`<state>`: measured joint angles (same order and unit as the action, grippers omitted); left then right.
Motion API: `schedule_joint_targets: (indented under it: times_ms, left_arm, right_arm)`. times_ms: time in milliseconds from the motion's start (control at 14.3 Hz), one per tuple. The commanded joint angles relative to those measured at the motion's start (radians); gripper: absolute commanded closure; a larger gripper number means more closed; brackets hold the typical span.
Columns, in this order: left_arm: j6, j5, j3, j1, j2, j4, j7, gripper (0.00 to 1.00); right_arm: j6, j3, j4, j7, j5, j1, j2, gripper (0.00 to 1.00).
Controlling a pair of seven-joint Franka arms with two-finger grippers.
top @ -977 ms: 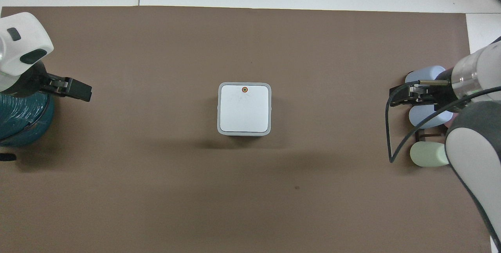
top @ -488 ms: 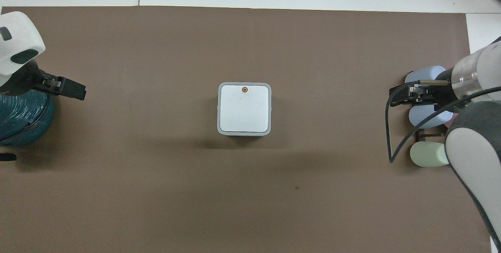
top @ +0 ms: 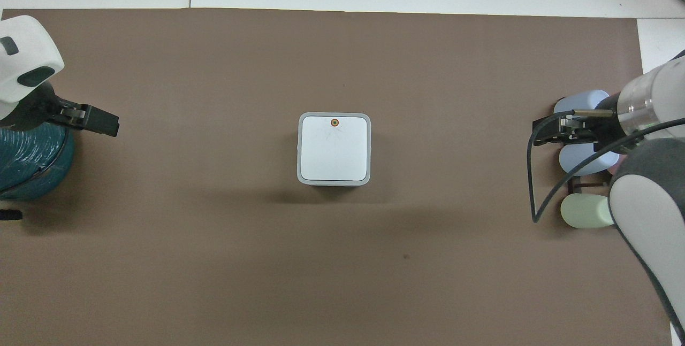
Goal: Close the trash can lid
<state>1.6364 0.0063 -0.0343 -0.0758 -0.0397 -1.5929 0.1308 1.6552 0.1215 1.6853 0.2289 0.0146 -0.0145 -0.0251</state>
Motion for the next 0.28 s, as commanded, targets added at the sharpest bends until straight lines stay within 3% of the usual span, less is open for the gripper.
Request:
schedule_joint_targets:
  times_ms: [0, 209]
  left_arm:
    - [0.022, -0.009, -0.001, -0.004, 0.018, -0.027, -0.072, 0.00]
    - [0.025, -0.009, -0.001, -0.004, 0.018, -0.028, -0.080, 0.00]
  right_arm:
    - [0.012, 0.006, 0.028, -0.023, -0.019, -0.015, -0.025, 0.00]
    - [0.012, 0.004, 0.028, -0.023, -0.019, -0.015, -0.025, 0.00]
